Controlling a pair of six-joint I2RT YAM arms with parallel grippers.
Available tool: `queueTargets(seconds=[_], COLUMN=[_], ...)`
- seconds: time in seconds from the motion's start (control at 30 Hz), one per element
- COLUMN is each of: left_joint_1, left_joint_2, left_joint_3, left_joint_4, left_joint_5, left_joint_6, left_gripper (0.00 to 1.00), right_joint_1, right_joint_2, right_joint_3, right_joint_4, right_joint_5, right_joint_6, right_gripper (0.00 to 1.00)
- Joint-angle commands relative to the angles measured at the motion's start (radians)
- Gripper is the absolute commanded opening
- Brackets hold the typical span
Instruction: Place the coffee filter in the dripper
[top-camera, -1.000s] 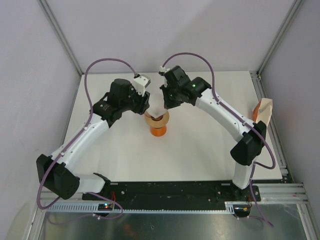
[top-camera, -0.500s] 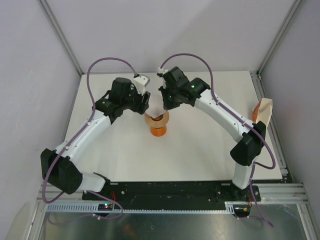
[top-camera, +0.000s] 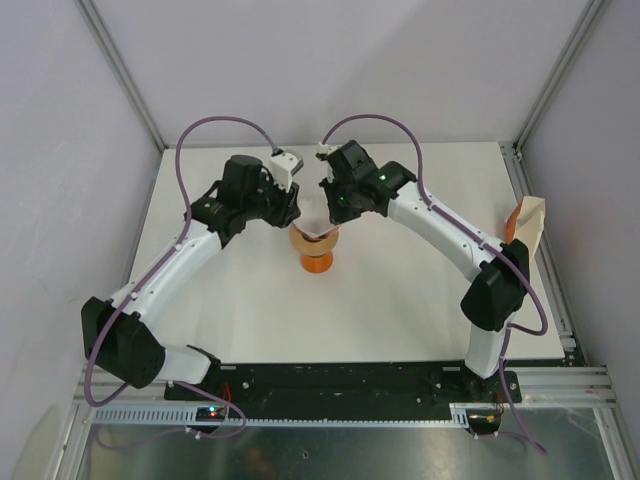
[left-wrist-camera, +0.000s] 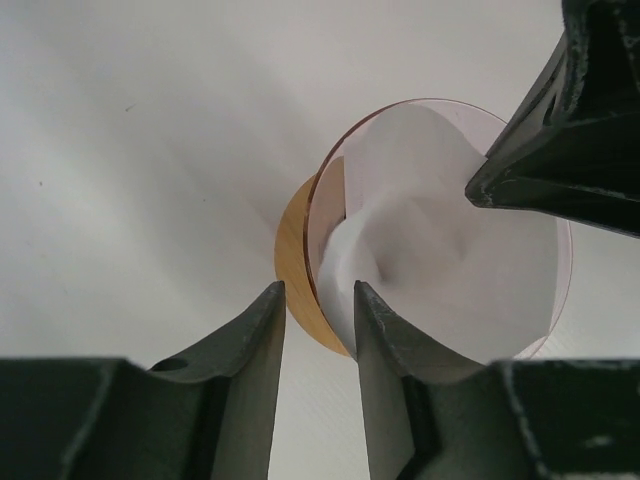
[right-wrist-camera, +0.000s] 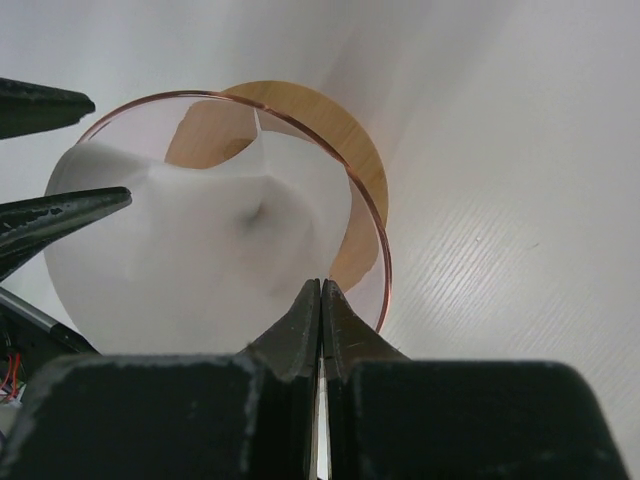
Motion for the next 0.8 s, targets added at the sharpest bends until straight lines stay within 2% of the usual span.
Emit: queueTargets(seconds=[0.0,0.23,0.5,0.77], left_joint_1=[0.008,0.015,0.020,0.021], left_joint_2=[-0.004,-0.006,-0.016,-0.051], left_joint_3=[-0.022,-0.045,-0.079,-0.037], left_joint_4=[0.000,-0.001,0.000,-0.002], left_joint_5=[0.000,-0.039,-0.040,0.002], left_joint_6=[0.009,0.020,0.027,0.011], left_gripper=[0.37,0.30,0.29,0.33], right_joint_1=[-0.012,-0.010,-0.006,-0.002], right_joint_2=[-0.026,-0.021,-0.021,-0.046], right_joint_3=[-0.016,0.004,0.004,0.021], right_joint_4=[0.016,0.025,0.036,0.061], right_joint_5=[-0.013,-0.026,-0.028,-0.039], right_joint_6=[-0.010,-0.010,-0.014,-0.023], right_gripper=[0.00,0.00,0.02,0.16])
